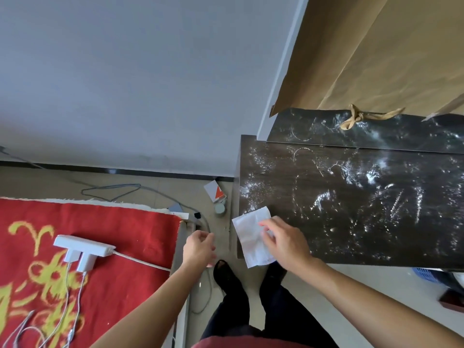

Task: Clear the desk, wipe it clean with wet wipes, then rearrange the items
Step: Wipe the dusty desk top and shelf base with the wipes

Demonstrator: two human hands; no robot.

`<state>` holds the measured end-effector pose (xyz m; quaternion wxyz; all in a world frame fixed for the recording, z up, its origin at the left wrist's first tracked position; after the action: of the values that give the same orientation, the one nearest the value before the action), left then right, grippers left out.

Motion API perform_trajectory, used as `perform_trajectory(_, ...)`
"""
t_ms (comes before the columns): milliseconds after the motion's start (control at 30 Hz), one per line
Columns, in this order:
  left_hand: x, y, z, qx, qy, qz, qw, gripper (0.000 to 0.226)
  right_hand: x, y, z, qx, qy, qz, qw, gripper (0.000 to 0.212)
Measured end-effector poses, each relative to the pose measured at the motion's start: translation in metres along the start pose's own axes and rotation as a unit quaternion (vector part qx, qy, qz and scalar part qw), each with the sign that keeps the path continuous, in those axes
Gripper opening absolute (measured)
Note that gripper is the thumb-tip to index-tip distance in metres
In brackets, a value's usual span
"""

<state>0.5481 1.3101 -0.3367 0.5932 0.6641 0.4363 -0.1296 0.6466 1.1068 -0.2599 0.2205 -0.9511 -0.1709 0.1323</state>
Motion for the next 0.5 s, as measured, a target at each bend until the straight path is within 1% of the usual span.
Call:
perform_trajectory(33,0.000,0.002,0.006,0.011,-0.010,0.014,1.000,0.019,-0.003,0.007,-0.007,-0.038,0.024,-0.028,0.999,0.012)
perform_trajectory(67,0.000,0.004,0.013,0.024,-0.023,0.025,0.999,0.020,-0.008,0.012,-0.008,-0.083,0.022,-0.062,0.994,0.014)
perform_trajectory(133,0.000,0.010,0.030,0.063,-0.049,0.041,0.996,0.024,-0.022,0.016,0.005,-0.156,-0.033,-0.133,0.978,0.028)
perform_trajectory(167,0.001,0.012,0.037,0.085,-0.061,0.046,0.993,0.026,-0.029,0.015,0.016,-0.183,-0.068,-0.158,0.968,0.040)
perform_trajectory(200,0.003,0.014,0.043,0.104,-0.068,0.047,0.991,0.027,-0.035,0.015,0.028,-0.207,-0.096,-0.172,0.958,0.051)
perform_trajectory(233,0.005,0.016,0.047,0.112,-0.071,0.045,0.990,0.028,-0.038,0.015,0.039,-0.226,-0.111,-0.178,0.951,0.057)
perform_trajectory(267,0.007,0.016,0.048,0.113,-0.069,0.040,0.990,0.028,-0.038,0.015,0.045,-0.233,-0.109,-0.181,0.949,0.056)
perform_trajectory(367,0.012,0.012,0.040,0.091,-0.050,0.020,0.994,0.026,-0.032,0.015,0.049,-0.216,-0.104,-0.188,0.952,0.035)
perform_trajectory(433,0.014,0.006,0.029,0.088,-0.035,0.009,0.995,0.026,-0.029,0.016,0.045,-0.149,-0.152,-0.168,0.963,0.025)
perform_trajectory(500,0.017,0.001,0.018,0.096,-0.020,0.002,0.995,0.024,-0.015,0.014,0.033,-0.076,-0.203,-0.104,0.971,0.020)
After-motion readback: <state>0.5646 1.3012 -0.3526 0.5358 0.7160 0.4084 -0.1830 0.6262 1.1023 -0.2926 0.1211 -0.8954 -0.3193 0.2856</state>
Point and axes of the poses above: each hand's wrist, its own x-axis towards the middle knuckle, its own z-axis out of the palm, y = z × x, the point moved 7 cm from there along x, towards the middle knuckle, and after that the axes turned 9 degrees about z, right-handed, at the moved point
